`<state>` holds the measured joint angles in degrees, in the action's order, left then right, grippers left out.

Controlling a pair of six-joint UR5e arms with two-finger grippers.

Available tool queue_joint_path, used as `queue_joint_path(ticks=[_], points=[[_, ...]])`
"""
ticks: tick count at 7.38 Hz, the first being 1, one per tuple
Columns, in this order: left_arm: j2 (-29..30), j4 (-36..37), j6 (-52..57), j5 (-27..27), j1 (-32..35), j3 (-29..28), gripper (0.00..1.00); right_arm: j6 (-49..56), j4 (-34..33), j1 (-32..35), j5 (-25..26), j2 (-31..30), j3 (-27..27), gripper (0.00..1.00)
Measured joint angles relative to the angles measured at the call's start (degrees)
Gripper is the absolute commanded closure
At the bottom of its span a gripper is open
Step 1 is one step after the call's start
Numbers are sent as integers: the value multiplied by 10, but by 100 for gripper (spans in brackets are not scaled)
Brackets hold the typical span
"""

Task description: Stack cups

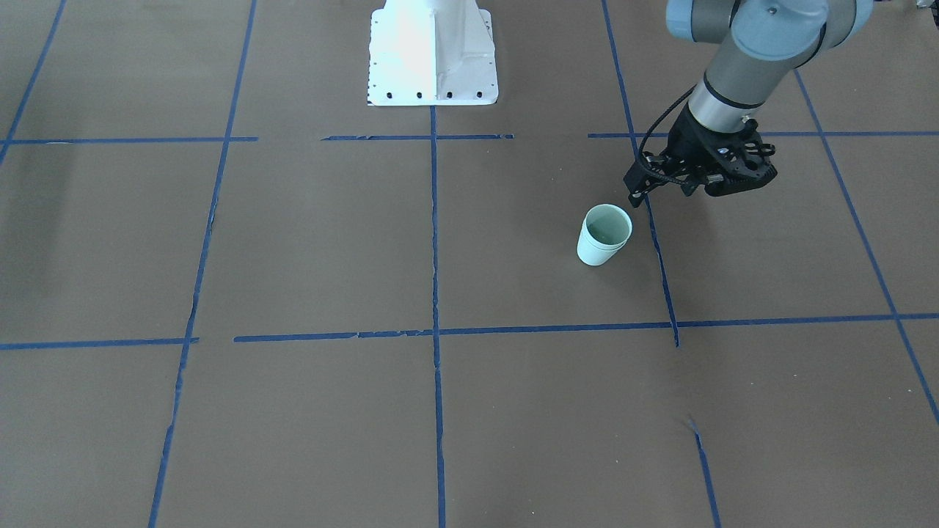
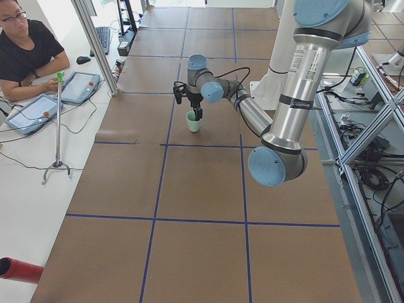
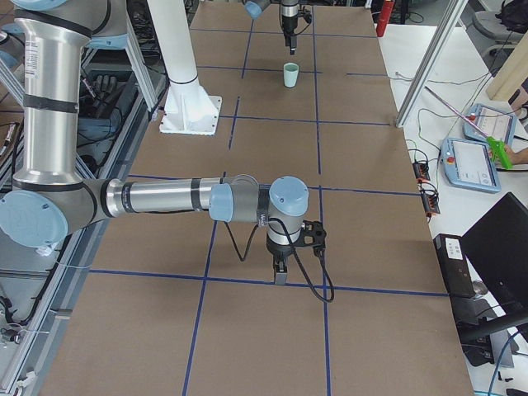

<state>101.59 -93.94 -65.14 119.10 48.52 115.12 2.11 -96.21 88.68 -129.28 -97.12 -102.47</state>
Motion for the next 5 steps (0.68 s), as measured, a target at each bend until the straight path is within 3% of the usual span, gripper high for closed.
queue_joint_path(ticks=[3,5], points=[[-105,-3,290,78,160,-3,0,0,0,0,1,0,0,0],[-153,-4,484,122,292,-66,0,0,0,0,0,0,0,0]])
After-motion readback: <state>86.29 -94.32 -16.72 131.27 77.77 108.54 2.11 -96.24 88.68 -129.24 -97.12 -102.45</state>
